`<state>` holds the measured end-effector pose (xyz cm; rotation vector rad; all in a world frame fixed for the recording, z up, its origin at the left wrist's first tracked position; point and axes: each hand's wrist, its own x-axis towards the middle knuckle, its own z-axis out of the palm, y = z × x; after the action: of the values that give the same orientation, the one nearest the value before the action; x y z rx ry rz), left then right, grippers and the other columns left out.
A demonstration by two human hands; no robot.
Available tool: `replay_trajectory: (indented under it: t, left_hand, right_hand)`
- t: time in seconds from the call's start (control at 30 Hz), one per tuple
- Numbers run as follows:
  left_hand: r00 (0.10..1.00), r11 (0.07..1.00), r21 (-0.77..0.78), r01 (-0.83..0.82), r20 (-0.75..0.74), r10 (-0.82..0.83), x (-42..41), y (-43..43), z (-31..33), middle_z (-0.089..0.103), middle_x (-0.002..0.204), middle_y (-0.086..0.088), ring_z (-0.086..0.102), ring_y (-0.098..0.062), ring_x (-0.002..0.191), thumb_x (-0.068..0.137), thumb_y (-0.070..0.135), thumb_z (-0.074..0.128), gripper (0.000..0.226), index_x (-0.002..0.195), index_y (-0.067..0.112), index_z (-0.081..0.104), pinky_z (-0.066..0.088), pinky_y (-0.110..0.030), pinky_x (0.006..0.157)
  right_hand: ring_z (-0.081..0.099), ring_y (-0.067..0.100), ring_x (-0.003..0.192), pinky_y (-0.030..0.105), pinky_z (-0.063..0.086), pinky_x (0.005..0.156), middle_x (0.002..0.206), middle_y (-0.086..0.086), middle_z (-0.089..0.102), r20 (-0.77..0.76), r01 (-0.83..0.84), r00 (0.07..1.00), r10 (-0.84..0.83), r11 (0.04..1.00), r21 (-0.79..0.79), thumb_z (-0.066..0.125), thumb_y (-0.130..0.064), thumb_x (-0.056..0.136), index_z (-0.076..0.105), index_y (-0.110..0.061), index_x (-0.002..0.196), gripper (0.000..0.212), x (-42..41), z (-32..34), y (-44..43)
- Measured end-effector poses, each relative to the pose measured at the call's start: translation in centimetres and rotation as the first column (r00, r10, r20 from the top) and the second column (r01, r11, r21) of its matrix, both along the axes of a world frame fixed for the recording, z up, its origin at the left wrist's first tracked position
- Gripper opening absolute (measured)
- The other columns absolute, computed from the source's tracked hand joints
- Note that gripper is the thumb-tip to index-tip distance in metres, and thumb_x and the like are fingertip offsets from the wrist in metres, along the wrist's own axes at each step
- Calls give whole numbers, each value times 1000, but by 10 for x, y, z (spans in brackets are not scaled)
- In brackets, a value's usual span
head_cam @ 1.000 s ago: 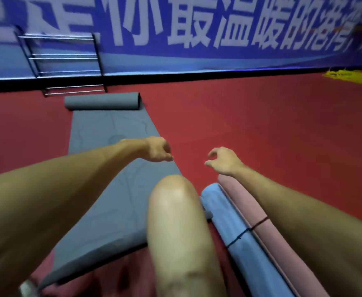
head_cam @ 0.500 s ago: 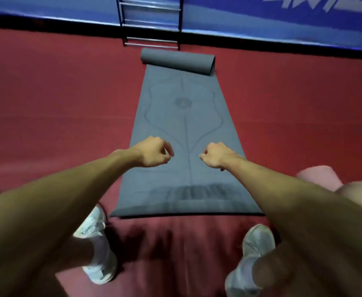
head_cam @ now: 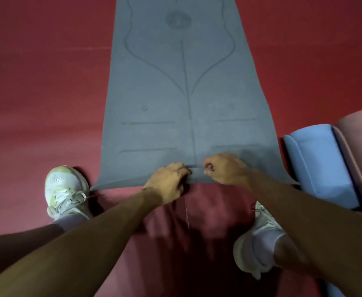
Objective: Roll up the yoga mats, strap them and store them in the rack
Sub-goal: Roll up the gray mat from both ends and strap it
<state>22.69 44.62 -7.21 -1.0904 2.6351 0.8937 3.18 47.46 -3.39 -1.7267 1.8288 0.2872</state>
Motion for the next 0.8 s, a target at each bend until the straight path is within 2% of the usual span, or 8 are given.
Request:
replay_trajectory:
  t: [0.1,0.23,0.33,0.4,0.57,0.7,0.8]
  left_hand:
    - [999,986,-166,10,49,-1,-2,3,-19,52,129,-1,49,-23,119,80,33,49,57,134,16,50,29,-35,104]
    - [995,980,-197,0,101,21,-9,2,-34,42,140,2,39,-20,129,86,44,56,65,143,18,37,16,-37,110]
    - [993,980,-193,-40,102,61,-16,0,-41,42,137,3,38,-18,126,87,45,58,63,142,21,36,20,-33,106]
    - [993,985,-160,-68,81,82,-17,-1,-48,45,135,2,40,-20,124,87,37,61,59,139,20,40,26,-31,102]
    - [984,984,-33,-175,20,175,-17,-1,-61,55,126,-7,48,-27,117,76,23,76,58,130,12,56,35,-33,102]
    - [975,976,6,-219,49,219,-23,-6,-53,58,124,-6,50,-25,118,73,20,76,50,121,14,62,35,-28,99]
    - [960,965,-3,-261,106,260,-30,-7,-46,63,120,-4,56,-25,114,75,21,72,38,113,20,67,40,-28,94]
  right_hand:
    - [50,19,123,32,35,101,130,-1,55,-42,-93,995,89,991,-98,54,-33,92,58,-21,126,36,-2,-18,9]
    - [44,25,123,39,29,102,135,0,48,-179,-177,973,143,965,-194,57,-38,91,58,-21,129,42,-1,-37,20]
    - [40,25,123,42,28,100,137,-1,46,-226,-171,966,125,966,-194,56,-39,92,51,-25,136,47,3,-50,25]
    - [42,23,121,45,30,100,132,-2,49,-233,-164,966,112,962,-216,57,-37,91,52,-23,136,47,5,-61,28]
    - [50,23,115,47,33,95,117,-1,59,-183,-79,983,32,963,-256,70,-27,82,62,-19,122,41,11,-87,33]
    - [56,21,101,44,32,85,99,-4,61,-144,-14,989,-33,950,-311,78,-19,71,65,-20,105,36,13,-92,37]
    - [53,20,107,43,29,91,105,-5,60,-130,-19,991,-16,963,-269,72,-18,77,63,-20,111,36,13,-87,38]
